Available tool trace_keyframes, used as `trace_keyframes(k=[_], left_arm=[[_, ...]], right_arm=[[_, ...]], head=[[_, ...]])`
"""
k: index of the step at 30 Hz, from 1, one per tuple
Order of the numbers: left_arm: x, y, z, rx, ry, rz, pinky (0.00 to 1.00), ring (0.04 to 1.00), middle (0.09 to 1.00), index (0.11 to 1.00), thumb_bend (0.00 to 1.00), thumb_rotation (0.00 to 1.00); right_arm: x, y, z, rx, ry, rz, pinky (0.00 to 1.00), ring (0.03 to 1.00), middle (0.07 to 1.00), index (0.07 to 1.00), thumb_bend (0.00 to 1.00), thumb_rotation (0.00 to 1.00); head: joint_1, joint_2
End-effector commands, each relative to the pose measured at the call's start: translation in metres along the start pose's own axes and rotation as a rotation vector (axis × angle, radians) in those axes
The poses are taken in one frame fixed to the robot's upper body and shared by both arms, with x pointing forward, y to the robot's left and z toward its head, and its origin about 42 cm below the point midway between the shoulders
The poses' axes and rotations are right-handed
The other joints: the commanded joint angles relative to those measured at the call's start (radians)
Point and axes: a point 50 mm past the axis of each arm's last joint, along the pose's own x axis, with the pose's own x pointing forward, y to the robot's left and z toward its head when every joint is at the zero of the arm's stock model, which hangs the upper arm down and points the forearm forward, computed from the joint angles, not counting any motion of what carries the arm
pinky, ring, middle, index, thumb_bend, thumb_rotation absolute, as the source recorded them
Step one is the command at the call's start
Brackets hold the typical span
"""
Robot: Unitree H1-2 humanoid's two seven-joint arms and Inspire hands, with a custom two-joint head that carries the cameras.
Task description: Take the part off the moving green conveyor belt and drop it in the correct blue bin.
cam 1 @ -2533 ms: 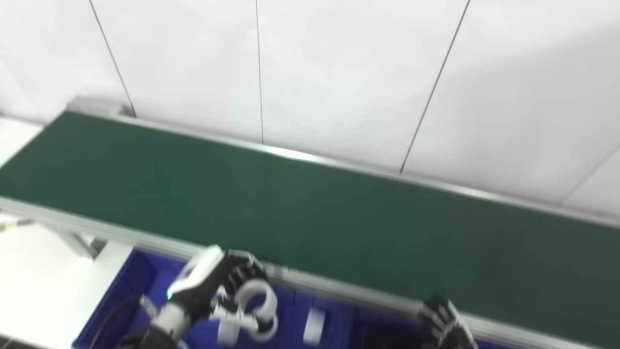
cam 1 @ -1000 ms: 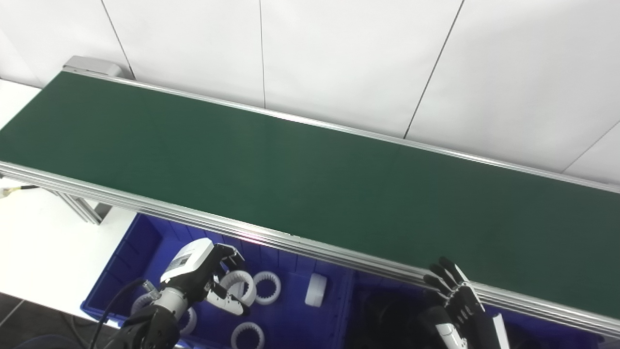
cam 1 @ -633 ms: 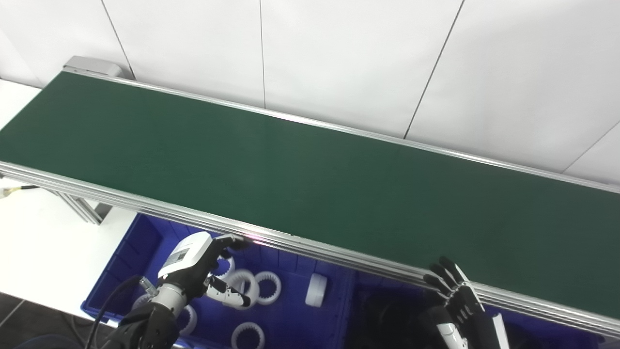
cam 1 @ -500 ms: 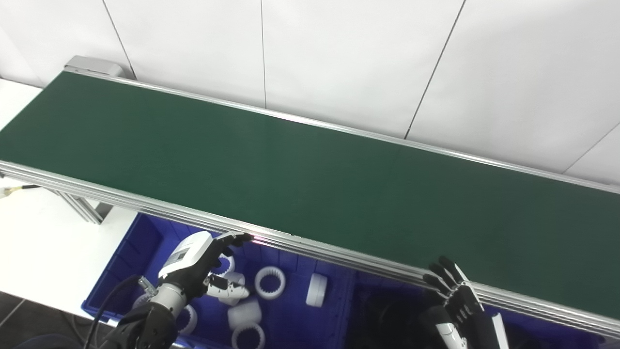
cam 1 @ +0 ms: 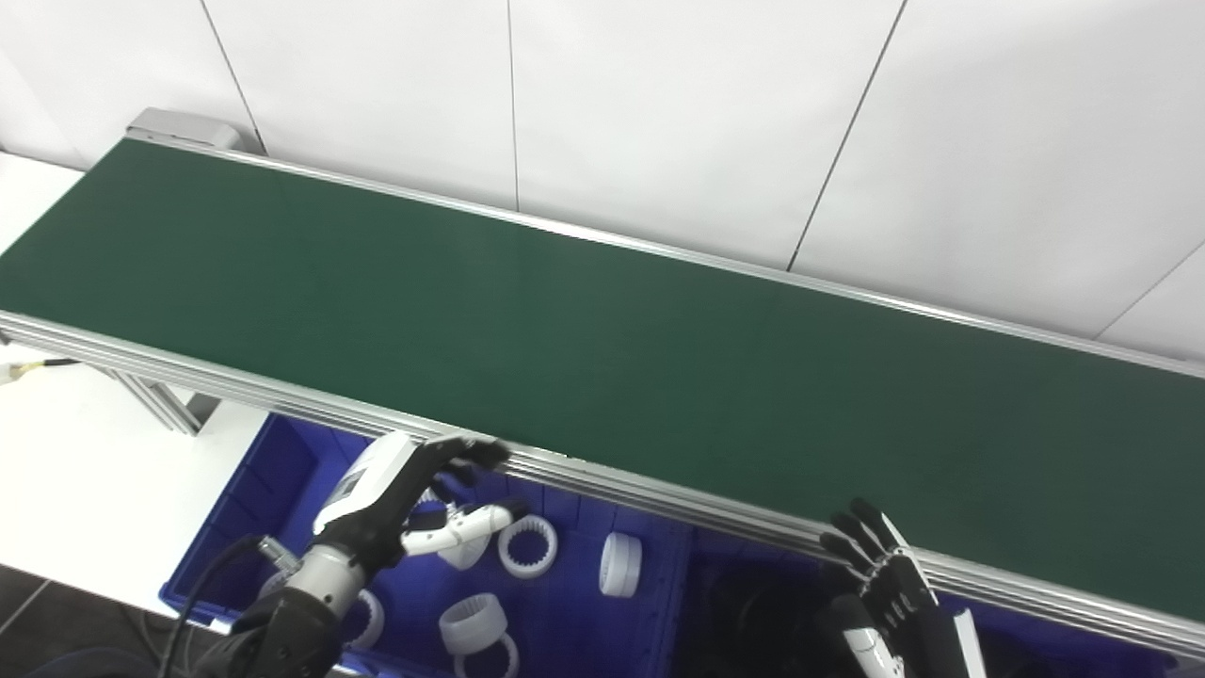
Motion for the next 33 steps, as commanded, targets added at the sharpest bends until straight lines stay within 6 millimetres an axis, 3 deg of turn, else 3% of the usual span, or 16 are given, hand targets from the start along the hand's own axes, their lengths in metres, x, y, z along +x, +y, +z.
trace_keyframes(k=[1, 3, 10, 16, 21, 27, 33], left_arm=[[0.006, -0.002, 0.022, -0.092, -0.141, 0.028, 0.57, 0.656, 0.737, 0.759, 0.73, 0.75], [0.009, -0.013, 0.029, -0.195, -0.185, -0.013, 0.59, 0.673, 0.748, 0.772, 0.73, 0.71], [0.008, -0.047, 0.039, -0.404, -0.241, -0.161, 0.64, 0.733, 0.804, 0.826, 0.77, 0.75], [0.014, -0.068, 0.024, -0.535, -0.224, -0.185, 0.69, 0.773, 0.844, 0.854, 0.77, 0.71], [0.023, -0.076, 0.008, -0.59, -0.207, -0.199, 0.71, 0.782, 0.848, 0.856, 0.79, 0.73], [0.029, -0.076, -0.009, -0.648, -0.196, -0.189, 0.71, 0.782, 0.824, 0.826, 0.8, 0.65], [0.027, -0.073, -0.012, -0.659, -0.197, -0.162, 0.72, 0.778, 0.813, 0.81, 0.82, 0.58]], right_arm=[[0.003, 0.004, 0.006, 0.001, -0.044, 0.007, 0.72, 0.804, 0.849, 0.894, 0.62, 0.63], [0.004, 0.007, 0.007, 0.01, -0.043, 0.012, 0.71, 0.8, 0.846, 0.89, 0.62, 0.63], [0.005, 0.02, 0.007, -0.004, -0.043, 0.024, 0.7, 0.793, 0.842, 0.882, 0.62, 0.65], [0.002, 0.029, 0.009, -0.007, -0.032, 0.008, 0.71, 0.797, 0.843, 0.878, 0.62, 0.66], [0.001, 0.033, 0.009, -0.013, -0.018, 0.002, 0.72, 0.795, 0.84, 0.877, 0.64, 0.68], [0.002, 0.037, 0.008, -0.016, -0.017, 0.001, 0.72, 0.802, 0.848, 0.888, 0.63, 0.68], [0.003, 0.042, 0.008, -0.022, -0.016, 0.004, 0.72, 0.804, 0.851, 0.893, 0.63, 0.7]], head=[[-0.023, -0.002], [-0.048, -0.003], [-0.147, -0.016], [-0.215, -0.022], [-0.253, -0.026], [-0.275, -0.039], [-0.29, -0.042]])
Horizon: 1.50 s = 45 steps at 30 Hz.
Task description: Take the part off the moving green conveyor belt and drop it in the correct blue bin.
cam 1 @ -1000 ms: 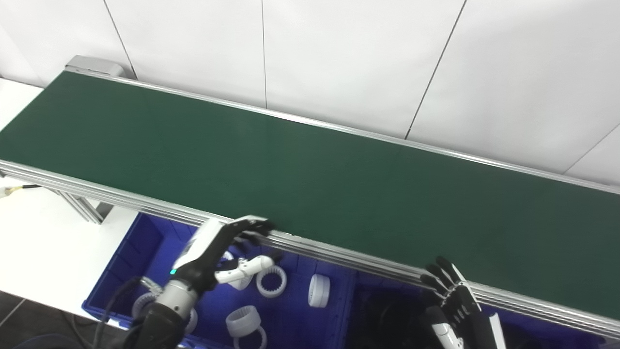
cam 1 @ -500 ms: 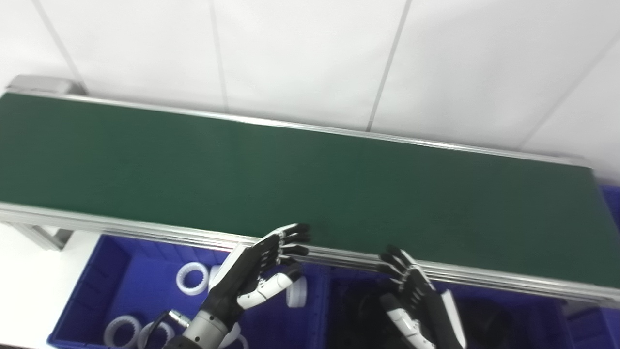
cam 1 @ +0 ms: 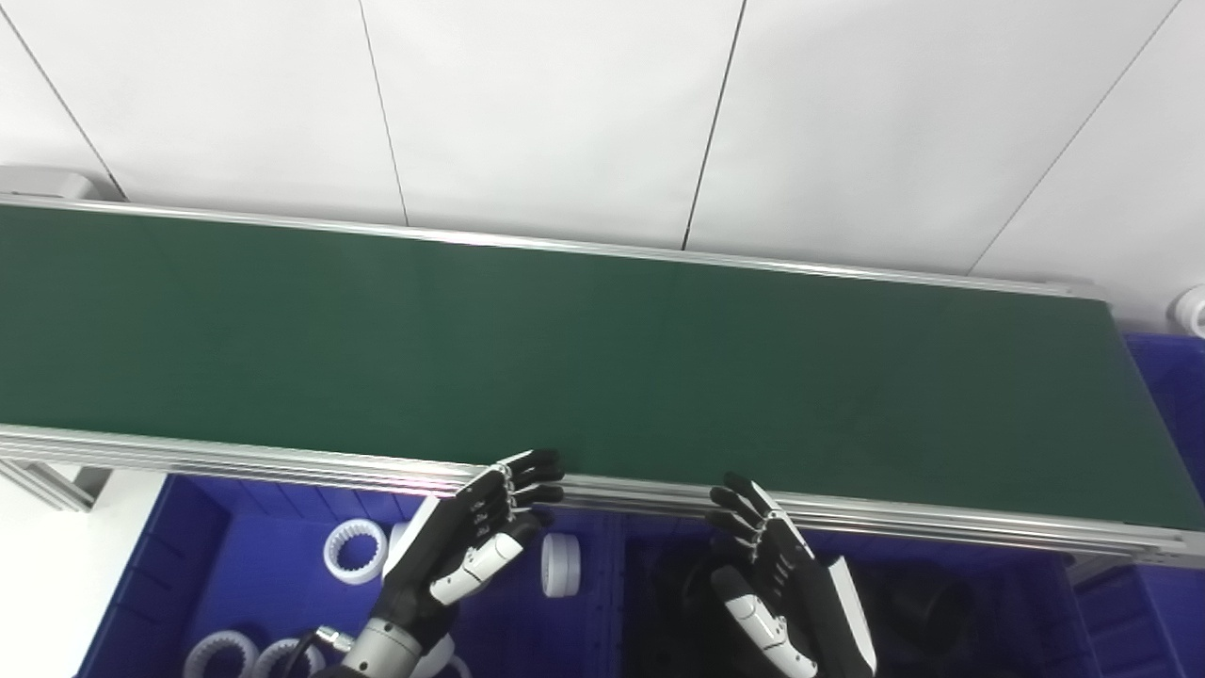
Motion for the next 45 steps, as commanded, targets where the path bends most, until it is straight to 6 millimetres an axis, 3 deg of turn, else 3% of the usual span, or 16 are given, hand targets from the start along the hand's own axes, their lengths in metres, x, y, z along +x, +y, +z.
trace_keyframes(k=[1, 26, 33, 45], left_arm=[[0.002, 0.0, 0.009, 0.001, -0.073, 0.003, 0.73, 0.786, 0.814, 0.809, 0.81, 0.57], [-0.003, 0.01, 0.009, 0.03, -0.092, 0.034, 0.74, 0.805, 0.812, 0.794, 0.85, 0.57], [-0.003, 0.012, 0.01, 0.075, -0.092, -0.008, 0.72, 0.79, 0.807, 0.793, 0.76, 0.55], [-0.004, 0.013, 0.01, 0.077, -0.093, -0.025, 0.71, 0.779, 0.799, 0.788, 0.8, 0.56]], right_arm=[[0.003, 0.004, 0.007, 0.007, -0.024, -0.012, 0.72, 0.804, 0.85, 0.891, 0.63, 0.71], [0.005, 0.015, 0.006, 0.01, -0.028, -0.019, 0.72, 0.8, 0.846, 0.888, 0.6, 0.74], [0.006, 0.017, 0.005, 0.012, -0.031, -0.021, 0.72, 0.797, 0.846, 0.886, 0.6, 0.74], [0.005, 0.018, 0.005, 0.02, -0.028, -0.021, 0.72, 0.801, 0.848, 0.889, 0.61, 0.74]], head=[[0.001, 0.001], [0.003, -0.005], [0.0, -0.006], [0.001, -0.005]])
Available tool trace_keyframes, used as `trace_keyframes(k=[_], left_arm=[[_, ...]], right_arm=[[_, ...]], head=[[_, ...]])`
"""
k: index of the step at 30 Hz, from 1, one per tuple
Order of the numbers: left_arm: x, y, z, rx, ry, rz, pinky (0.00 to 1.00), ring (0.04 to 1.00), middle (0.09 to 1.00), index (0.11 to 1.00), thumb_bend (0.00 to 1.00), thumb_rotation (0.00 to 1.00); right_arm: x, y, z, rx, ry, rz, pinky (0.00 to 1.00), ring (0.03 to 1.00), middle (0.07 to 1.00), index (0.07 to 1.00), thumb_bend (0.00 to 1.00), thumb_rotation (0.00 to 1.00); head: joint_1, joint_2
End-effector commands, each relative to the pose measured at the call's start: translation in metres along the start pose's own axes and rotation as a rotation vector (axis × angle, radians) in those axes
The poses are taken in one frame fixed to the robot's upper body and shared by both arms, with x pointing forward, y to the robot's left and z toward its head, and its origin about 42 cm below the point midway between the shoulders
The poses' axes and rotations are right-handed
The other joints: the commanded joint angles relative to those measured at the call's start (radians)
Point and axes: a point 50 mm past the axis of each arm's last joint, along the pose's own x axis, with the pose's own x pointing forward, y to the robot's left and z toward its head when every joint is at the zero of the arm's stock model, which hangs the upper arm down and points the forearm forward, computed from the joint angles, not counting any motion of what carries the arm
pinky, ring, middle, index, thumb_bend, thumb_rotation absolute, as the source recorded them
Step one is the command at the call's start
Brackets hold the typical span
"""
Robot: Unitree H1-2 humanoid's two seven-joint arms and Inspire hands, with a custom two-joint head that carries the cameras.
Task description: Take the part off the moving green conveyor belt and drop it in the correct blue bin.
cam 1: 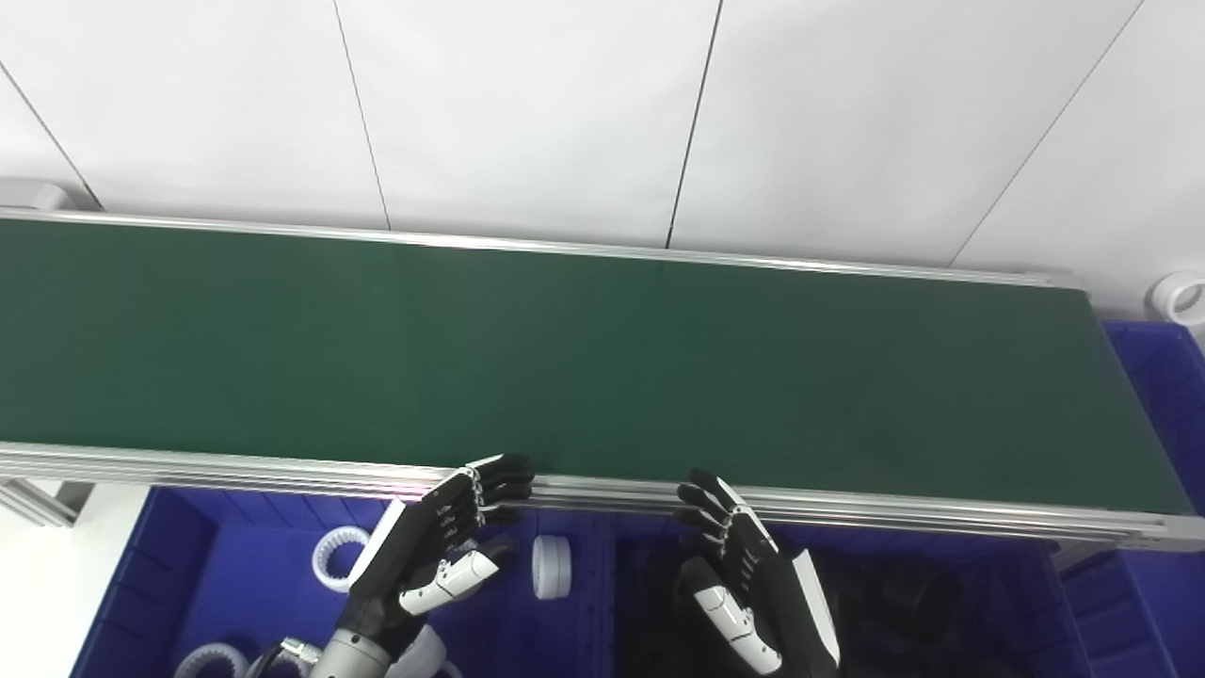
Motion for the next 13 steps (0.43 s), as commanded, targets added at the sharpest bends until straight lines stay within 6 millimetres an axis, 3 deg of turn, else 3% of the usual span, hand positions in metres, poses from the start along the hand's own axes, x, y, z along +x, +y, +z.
trace_keyframes(k=[1, 13], left_arm=[[0.0044, 0.0008, 0.0089, 0.017, -0.066, -0.018, 0.71, 0.779, 0.798, 0.787, 0.8, 0.56], [0.0051, 0.0016, 0.0092, 0.021, -0.065, -0.022, 0.7, 0.774, 0.8, 0.79, 0.79, 0.56]], right_arm=[[0.0024, 0.0026, 0.0072, 0.013, -0.038, -0.008, 0.72, 0.801, 0.848, 0.889, 0.61, 0.74], [0.0032, 0.0029, 0.0067, 0.008, -0.036, -0.008, 0.72, 0.799, 0.848, 0.887, 0.61, 0.74]], head=[[0.002, 0.0], [0.001, 0.001]])
